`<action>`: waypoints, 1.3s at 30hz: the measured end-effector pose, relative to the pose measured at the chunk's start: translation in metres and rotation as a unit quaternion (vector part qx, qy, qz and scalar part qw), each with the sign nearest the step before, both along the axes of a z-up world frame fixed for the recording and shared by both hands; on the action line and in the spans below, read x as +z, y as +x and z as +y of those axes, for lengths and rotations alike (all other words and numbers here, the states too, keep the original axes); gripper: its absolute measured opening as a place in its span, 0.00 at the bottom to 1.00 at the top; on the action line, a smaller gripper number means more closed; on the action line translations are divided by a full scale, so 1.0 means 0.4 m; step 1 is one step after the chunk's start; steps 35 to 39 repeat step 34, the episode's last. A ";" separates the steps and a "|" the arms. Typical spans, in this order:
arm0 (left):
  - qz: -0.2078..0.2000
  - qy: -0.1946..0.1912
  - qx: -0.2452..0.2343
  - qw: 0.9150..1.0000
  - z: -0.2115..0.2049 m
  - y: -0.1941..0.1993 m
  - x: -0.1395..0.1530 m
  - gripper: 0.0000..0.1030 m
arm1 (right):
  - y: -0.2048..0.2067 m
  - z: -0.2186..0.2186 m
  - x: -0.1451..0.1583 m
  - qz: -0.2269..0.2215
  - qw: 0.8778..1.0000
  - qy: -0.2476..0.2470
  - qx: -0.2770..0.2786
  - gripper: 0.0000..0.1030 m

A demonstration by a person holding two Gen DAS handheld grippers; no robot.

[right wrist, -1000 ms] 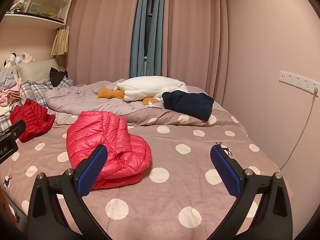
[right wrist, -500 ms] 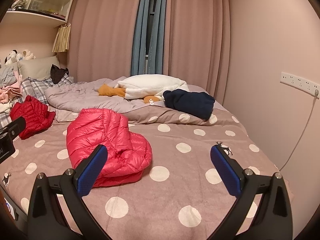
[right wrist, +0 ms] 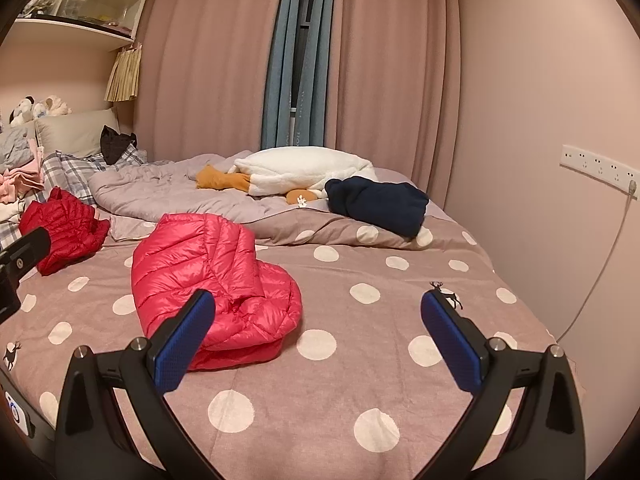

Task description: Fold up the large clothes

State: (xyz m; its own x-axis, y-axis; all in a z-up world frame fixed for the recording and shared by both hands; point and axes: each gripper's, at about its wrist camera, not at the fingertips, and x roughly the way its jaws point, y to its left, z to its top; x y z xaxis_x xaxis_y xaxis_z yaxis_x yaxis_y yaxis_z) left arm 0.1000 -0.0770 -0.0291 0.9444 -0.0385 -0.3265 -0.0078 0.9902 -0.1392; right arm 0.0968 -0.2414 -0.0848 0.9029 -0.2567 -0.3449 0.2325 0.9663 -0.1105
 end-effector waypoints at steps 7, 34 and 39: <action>0.003 -0.002 -0.001 1.000 0.003 0.001 0.000 1.00 | -0.012 -0.014 0.005 0.000 1.000 0.002 0.001 1.00; 0.014 0.003 -0.006 1.000 0.012 0.000 -0.003 1.00 | -0.018 -0.040 0.012 0.008 1.000 0.004 -0.008 1.00; 0.014 0.003 -0.006 1.000 0.012 0.000 -0.003 1.00 | -0.018 -0.040 0.012 0.008 1.000 0.004 -0.008 1.00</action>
